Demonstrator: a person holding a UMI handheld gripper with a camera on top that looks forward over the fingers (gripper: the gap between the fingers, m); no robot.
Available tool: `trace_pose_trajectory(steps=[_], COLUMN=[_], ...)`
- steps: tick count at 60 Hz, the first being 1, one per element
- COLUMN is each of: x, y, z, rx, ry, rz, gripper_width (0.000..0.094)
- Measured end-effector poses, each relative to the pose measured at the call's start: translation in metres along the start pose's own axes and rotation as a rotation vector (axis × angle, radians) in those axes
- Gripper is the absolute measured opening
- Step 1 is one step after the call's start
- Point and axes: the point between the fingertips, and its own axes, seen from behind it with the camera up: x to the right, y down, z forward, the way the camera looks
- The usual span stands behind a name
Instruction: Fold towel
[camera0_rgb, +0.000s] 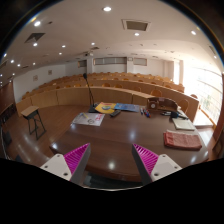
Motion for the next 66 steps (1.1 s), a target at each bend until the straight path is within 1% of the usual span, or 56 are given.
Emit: trace_pose_trajectory(steps=[8, 14, 21, 27, 32, 35, 46, 57, 66], x=[0.004, 0.012, 0.04, 0.082, 0.125, 0.154, 0.272, 0.374, 0.426], y=[0.009, 0.03, 0.063, 0.092, 0.109, 0.112, 0.09, 0.08, 0.096], z=[0.004, 0.006, 0.019, 0.043, 0.07, 0.089, 0.178, 0.265, 0.321], rx=[-0.014, -0.042, -0.108, -0.17, -0.206, -0.214, -0.191, -0.225, -0.288], ry=[0.005, 0.02, 0.055, 0.115, 0.178, 0.218, 0.346, 0.438, 0.489], rz=[0.008, 0.021, 0.052, 0.093, 0.125, 0.138, 0.142, 0.123, 0.083], gripper_width=[0.0857, 0.0857, 0.0857, 0.0857, 0.0855, 0.0856, 0.0856, 0.0855, 0.085])
